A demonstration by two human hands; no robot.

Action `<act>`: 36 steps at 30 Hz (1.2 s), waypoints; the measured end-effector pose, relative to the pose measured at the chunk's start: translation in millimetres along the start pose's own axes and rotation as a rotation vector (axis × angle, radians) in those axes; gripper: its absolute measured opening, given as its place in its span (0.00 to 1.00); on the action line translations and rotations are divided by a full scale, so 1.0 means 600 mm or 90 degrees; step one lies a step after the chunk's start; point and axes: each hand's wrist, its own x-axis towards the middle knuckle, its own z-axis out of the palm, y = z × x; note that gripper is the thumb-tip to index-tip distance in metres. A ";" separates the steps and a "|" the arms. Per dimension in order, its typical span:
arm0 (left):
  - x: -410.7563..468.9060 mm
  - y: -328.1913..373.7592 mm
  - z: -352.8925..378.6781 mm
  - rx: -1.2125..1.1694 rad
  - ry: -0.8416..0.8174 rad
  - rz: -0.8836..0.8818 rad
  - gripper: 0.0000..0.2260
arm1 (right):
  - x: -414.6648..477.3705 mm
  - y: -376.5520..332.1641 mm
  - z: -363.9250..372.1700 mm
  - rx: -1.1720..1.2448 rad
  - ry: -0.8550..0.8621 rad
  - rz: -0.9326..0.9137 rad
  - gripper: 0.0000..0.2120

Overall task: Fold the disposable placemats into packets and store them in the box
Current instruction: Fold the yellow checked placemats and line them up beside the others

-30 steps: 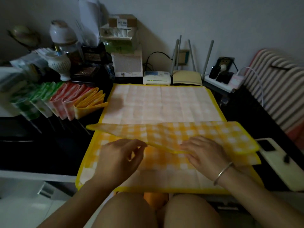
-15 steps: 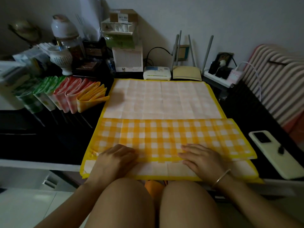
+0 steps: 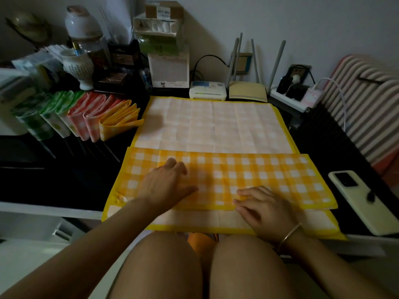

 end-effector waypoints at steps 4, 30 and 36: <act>0.064 0.036 -0.003 0.055 -0.152 0.070 0.48 | 0.029 0.012 -0.003 0.053 -0.024 0.042 0.19; 0.050 0.001 0.038 0.118 -0.105 -0.197 0.41 | 0.067 0.148 0.009 -0.218 -0.244 0.275 0.38; 0.027 -0.049 0.030 0.118 -0.111 -0.341 0.43 | 0.066 0.148 0.012 -0.224 -0.237 0.272 0.38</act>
